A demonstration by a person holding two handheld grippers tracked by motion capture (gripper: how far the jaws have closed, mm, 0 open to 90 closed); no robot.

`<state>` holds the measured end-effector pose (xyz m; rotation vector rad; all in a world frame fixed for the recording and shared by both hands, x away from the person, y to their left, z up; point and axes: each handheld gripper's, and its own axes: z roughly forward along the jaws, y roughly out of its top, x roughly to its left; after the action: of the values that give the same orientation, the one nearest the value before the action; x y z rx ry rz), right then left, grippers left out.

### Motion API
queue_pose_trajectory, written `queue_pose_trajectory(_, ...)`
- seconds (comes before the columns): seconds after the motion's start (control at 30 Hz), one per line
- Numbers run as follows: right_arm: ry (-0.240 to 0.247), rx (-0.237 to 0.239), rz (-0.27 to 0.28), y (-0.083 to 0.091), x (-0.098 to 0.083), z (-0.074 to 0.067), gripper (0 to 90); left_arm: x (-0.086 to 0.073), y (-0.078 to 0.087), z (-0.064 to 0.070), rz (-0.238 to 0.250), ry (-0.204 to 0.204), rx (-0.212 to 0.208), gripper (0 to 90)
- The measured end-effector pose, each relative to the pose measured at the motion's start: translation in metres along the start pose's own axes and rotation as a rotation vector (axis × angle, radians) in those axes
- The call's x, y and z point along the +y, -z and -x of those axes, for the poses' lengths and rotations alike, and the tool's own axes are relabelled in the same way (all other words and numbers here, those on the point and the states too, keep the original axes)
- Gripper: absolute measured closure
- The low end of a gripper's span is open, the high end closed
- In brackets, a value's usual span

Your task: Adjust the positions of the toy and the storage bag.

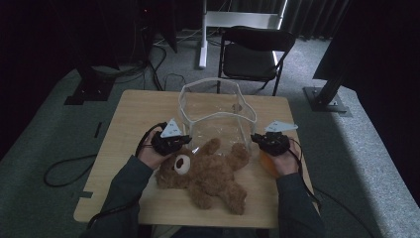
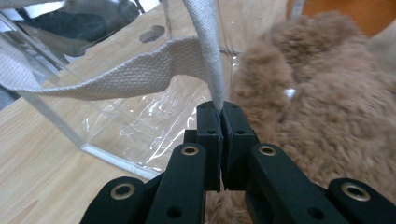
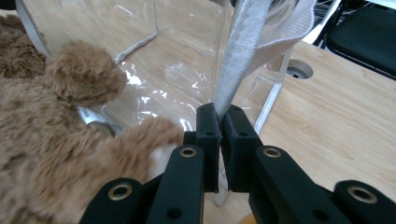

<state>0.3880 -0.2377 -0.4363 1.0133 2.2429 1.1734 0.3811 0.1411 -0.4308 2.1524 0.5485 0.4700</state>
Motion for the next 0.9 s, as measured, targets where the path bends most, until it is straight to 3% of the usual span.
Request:
queue_pose_trajectory(0.37,0.055,0.060,-0.007,0.014,-0.008,-0.027,85.8,-0.015,0.016,0.001,0.022,0.027,0.002,88.2)
queue_pose_trajectory(0.9,0.136,0.117,-0.029,0.028,-0.013,-0.061,85.5,-0.032,0.034,-0.001,0.043,0.072,0.043,88.0)
